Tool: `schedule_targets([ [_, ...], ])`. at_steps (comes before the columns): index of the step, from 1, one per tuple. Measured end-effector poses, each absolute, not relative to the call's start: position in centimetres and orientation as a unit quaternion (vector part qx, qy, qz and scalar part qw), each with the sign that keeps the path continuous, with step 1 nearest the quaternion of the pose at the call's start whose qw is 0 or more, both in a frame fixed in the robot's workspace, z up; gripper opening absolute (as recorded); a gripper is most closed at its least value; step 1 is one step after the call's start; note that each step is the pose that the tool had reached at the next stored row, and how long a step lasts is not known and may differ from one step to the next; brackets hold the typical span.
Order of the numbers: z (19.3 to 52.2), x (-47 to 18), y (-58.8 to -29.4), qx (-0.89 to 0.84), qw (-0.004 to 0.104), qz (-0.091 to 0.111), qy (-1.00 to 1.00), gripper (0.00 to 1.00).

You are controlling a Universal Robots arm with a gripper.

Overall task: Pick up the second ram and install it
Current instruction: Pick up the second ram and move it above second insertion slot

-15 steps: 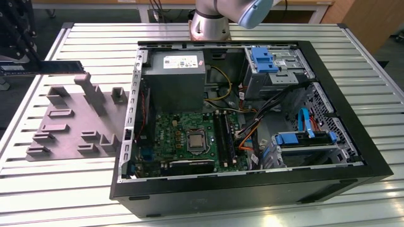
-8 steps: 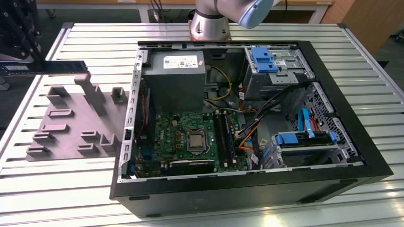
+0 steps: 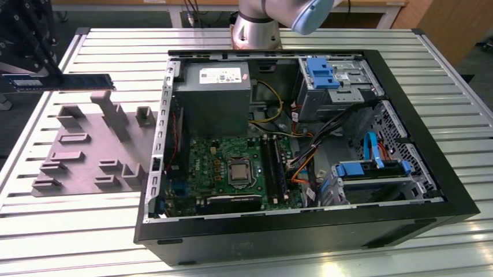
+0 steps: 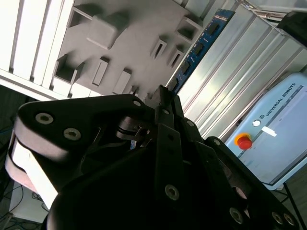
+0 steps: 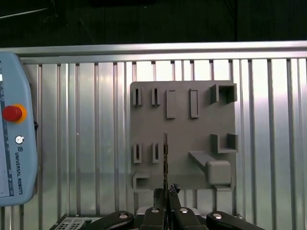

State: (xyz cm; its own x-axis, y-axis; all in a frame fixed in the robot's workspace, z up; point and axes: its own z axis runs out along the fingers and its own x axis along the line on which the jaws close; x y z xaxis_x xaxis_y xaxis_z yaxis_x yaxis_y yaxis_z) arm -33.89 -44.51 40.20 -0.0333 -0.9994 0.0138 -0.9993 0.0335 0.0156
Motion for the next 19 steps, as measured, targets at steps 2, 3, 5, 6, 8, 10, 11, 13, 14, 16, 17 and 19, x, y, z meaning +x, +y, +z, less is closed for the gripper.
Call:
schedule_targets([
  [2, 40.2, -33.7, -44.5, 0.695, 0.01, -0.001, -0.719, 0.14],
  [3, 40.2, -33.6, -44.5, 0.695, 0.01, -0.001, -0.719, 0.14],
  [5, 40.2, -33.3, -44.5, 0.695, 0.01, -0.001, -0.719, 0.14],
  [6, 40.2, -33.2, -44.5, 0.695, 0.01, -0.001, -0.719, 0.14],
  [8, 40.2, -33.0, -44.5, 0.695, 0.01, -0.001, -0.719, 0.14],
  [10, 40.2, -32.8, -44.5, 0.695, 0.01, -0.001, -0.719, 0.14],
  [11, 40.2, -32.7, -44.5, 0.695, 0.01, -0.001, -0.719, 0.14],
  [13, 40.2, -32.5, -44.5, 0.695, 0.01, -0.001, -0.719, 0.14],
  [14, 40.2, -32.4, -44.5, 0.695, 0.01, -0.001, -0.719, 0.14],
  [16, 40.2, -32.1, -44.5, 0.695, 0.01, -0.001, -0.719, 0.14],
  [17, 40.2, -31.9, -44.5, 0.695, 0.01, -0.001, -0.719, 0.14],
  [19, 40.2, -31.7, -44.5, 0.695, 0.01, -0.001, -0.719, 0.14],
])
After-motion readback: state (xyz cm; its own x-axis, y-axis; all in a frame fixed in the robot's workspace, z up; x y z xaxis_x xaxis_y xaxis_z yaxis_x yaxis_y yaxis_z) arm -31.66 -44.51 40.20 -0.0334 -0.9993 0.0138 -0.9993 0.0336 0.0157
